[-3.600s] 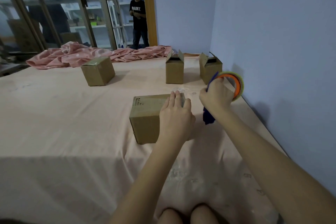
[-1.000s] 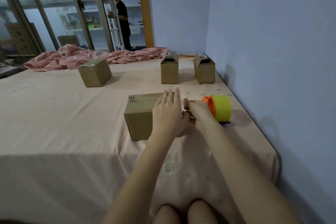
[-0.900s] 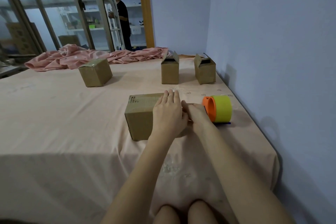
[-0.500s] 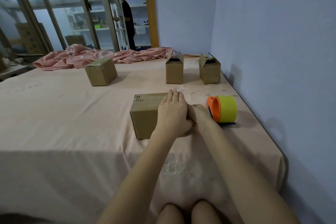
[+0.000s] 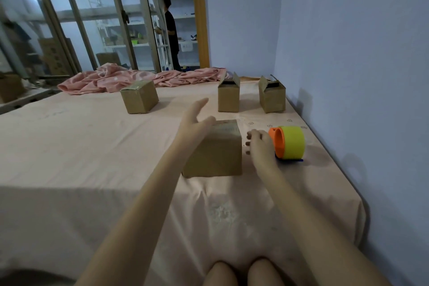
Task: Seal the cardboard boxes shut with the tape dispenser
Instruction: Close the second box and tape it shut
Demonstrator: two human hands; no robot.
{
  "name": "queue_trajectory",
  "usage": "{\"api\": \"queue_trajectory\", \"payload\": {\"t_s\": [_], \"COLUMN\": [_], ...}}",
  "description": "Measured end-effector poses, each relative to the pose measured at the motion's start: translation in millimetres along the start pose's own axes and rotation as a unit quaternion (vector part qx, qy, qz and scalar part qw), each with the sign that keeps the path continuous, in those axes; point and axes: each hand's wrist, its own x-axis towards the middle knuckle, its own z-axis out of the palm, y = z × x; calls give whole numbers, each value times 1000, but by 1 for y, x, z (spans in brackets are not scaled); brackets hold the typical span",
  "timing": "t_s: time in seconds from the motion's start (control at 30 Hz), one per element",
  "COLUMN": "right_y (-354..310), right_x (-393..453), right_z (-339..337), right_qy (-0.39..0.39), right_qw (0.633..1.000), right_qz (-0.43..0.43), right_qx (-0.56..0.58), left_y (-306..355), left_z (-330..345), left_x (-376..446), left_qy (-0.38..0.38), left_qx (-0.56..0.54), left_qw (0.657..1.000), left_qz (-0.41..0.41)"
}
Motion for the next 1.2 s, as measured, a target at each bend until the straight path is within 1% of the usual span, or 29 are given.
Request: {"api": "queue_trajectory", "payload": {"t_s": [0.03, 0.1, 0.13, 0.2, 0.27, 0.3, 0.4, 0.43, 0.47, 0.5, 0.53, 0.57, 0.6, 0.67, 0.73, 0.77, 0.8, 0.83, 0.9, 0.93, 1.03, 1.13, 1.2], "right_y": [-2, -5, -7, -9, -10, -12, -17, -19, -21, -22, -23, -23, -23, -19, -8, 1, 9, 16, 24, 25, 17, 11, 11], "right_x": [-4, -9, -11, -12, -12, -14, -15, -16, -16, -16, -15, -15, -15, -23, -42, -52, -61, -69, -78, -78, -72, -57, -46], "right_z": [-2, -4, -4, 4, 16, 20, 19, 17, 15, 13, 12, 9, 7, 1, 0, 2, 5, 10, 23, 27, 32, 26, 16], "right_qy": [-5, -42, -74, -139, -179, -183, -177, -180, -180, -165, -132, -84, -39, 31, 110, 146, 157, 133, 31, -1, -34, -89, -58], "right_qw": [1000, 997, 990, 971, 964, 964, 962, 965, 972, 982, 990, 995, 995, 988, 969, 960, 959, 967, 986, 987, 976, 983, 983], "right_qz": [-18, -20, -8, 13, 36, 47, 90, 88, 67, 33, -9, -55, -91, -150, -216, -234, -233, -217, -160, -148, -186, -151, -170], "right_qx": [15, 69, 120, 194, 195, 185, 186, 168, 135, 89, 41, 5, -5, 31, 45, 46, 39, 23, -30, -59, -106, -50, -48], "left_y": [-8, -25, -33, -44, -50, -53, -54, -56, -57, -59, -62, -62, -62, -63, -67, -69, -70, -70, -69, -68, -63, -59, -56], "left_z": [-9, -24, -28, -28, -21, -17, -18, -20, -21, -22, -23, -26, -29, -32, -32, -30, -27, -23, -15, -10, 3, 14, 21], "left_x": [1, 2, 1, -4, -10, -12, -14, -14, -14, -14, -14, -15, -14, -8, -5, -4, -4, -6, -7, -7, -13, -22, -24], "left_qy": [37, 91, 103, 102, 87, 88, 84, 80, 73, 60, 48, 43, 42, 57, 67, 59, 54, 53, 65, 72, 80, 52, 8], "left_qx": [9, -8, -32, -85, -125, -150, -270, -297, -315, -315, -310, -295, -282, -246, -237, -243, -252, -263, -275, -262, -208, -194, -200], "left_qw": [999, 994, 991, 983, 979, 974, 938, 930, 925, 928, 931, 936, 939, 949, 948, 945, 941, 936, 932, 936, 954, 966, 970], "left_qz": [-6, -53, -84, -126, -136, -144, -198, -202, -197, -191, -185, -187, -190, -188, -199, -210, -221, -228, -227, -224, -201, -162, -141]}}
